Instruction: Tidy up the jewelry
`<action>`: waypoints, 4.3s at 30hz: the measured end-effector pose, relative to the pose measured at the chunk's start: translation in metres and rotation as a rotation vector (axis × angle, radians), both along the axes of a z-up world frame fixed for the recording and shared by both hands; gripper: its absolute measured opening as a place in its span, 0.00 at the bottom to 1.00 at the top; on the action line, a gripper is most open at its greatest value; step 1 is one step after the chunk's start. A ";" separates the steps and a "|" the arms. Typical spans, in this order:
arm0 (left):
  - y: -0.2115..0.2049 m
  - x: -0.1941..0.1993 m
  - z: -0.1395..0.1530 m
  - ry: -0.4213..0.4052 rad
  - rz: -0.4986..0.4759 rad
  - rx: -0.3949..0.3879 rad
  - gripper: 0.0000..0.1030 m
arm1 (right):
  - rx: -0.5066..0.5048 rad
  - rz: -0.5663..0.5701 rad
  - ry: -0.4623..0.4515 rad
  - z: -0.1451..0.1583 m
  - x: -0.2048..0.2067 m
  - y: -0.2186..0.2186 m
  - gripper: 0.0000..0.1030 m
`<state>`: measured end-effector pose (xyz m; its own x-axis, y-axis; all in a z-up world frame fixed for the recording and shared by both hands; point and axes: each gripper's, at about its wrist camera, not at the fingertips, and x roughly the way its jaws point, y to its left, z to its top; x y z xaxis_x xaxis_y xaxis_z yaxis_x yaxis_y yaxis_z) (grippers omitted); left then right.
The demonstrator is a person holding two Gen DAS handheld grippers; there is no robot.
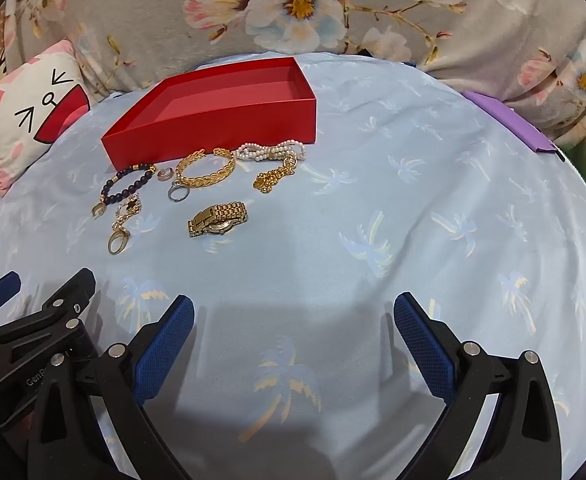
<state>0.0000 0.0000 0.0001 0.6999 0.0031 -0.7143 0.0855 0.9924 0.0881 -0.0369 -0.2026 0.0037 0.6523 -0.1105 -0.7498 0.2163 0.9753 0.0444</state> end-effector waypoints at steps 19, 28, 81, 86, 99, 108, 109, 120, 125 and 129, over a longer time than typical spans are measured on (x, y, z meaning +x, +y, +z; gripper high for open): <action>0.001 0.000 0.000 0.005 -0.005 -0.007 0.94 | -0.011 0.000 0.004 0.000 0.001 0.000 0.95; -0.006 0.002 -0.006 0.003 -0.005 -0.010 0.94 | -0.011 0.000 0.004 0.000 0.001 0.000 0.95; -0.005 -0.001 -0.002 0.001 -0.004 -0.014 0.94 | -0.009 -0.001 0.007 -0.002 0.002 0.000 0.95; -0.004 -0.001 -0.002 0.001 -0.004 -0.014 0.94 | -0.009 -0.002 0.009 -0.002 0.002 0.000 0.95; -0.004 -0.001 -0.002 0.001 -0.004 -0.015 0.93 | -0.008 -0.002 0.009 -0.002 0.002 0.000 0.95; -0.004 -0.001 -0.002 0.000 -0.004 -0.017 0.93 | -0.007 -0.001 0.010 -0.002 0.002 0.000 0.95; -0.004 -0.002 -0.001 -0.001 -0.004 -0.019 0.93 | -0.005 0.000 0.010 -0.002 0.002 -0.001 0.95; 0.011 0.012 0.026 -0.039 -0.004 -0.036 0.94 | 0.005 0.084 0.035 0.012 0.017 -0.002 0.95; 0.027 0.028 0.031 -0.024 -0.004 -0.039 0.94 | -0.036 0.179 0.038 0.022 0.036 0.009 0.88; 0.038 0.037 0.023 0.015 -0.008 -0.076 0.94 | -0.048 0.246 0.068 0.018 0.055 0.015 0.79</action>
<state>0.0371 0.0375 0.0232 0.6889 -0.0569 -0.7226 0.0939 0.9955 0.0111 0.0182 -0.1877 0.0218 0.6121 0.0093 -0.7907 -0.0273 0.9996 -0.0094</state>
